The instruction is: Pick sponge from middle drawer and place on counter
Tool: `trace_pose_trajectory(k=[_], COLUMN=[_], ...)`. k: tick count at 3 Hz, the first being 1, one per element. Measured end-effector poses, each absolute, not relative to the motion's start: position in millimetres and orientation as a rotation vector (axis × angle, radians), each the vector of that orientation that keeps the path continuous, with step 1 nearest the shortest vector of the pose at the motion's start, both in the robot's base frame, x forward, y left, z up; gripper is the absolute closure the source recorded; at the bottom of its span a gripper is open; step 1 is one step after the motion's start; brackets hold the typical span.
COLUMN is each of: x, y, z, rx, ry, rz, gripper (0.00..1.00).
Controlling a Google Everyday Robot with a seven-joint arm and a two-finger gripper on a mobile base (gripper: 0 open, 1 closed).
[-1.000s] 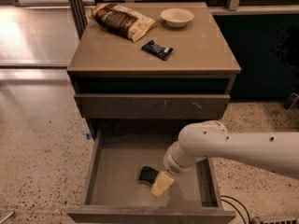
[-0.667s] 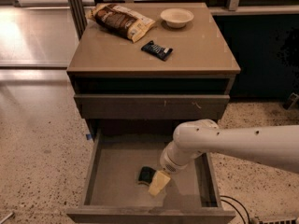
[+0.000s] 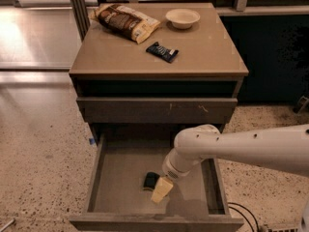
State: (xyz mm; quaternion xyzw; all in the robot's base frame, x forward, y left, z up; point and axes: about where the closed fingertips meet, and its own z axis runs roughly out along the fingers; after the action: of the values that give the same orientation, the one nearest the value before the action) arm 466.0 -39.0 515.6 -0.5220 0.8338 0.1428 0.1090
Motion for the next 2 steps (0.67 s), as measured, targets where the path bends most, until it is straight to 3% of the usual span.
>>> trace_pose_trajectory(k=[2], x=[480.3], y=[-40.7], z=[447.7], rx=[-1.485], ry=[2.513], rz=[0.228], gripper=[0.00])
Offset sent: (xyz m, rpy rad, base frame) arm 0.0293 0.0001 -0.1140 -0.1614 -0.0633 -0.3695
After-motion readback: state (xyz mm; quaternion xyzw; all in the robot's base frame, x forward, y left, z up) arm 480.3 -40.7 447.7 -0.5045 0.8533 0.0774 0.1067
